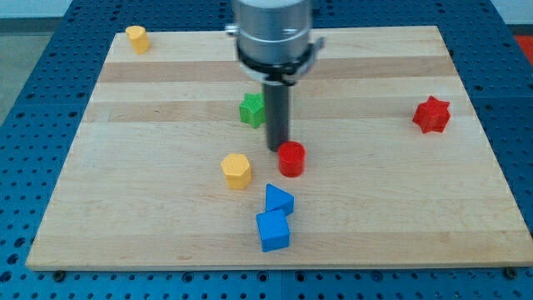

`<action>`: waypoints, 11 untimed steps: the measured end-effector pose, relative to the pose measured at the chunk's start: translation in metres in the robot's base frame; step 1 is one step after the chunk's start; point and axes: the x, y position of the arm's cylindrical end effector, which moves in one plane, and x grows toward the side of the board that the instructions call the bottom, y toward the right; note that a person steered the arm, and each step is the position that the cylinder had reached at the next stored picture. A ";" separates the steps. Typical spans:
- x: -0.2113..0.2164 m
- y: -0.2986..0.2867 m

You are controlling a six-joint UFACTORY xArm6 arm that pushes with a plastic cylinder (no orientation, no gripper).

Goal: Push red circle into red star

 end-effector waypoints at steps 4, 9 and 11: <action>0.035 -0.030; 0.044 0.147; 0.013 0.157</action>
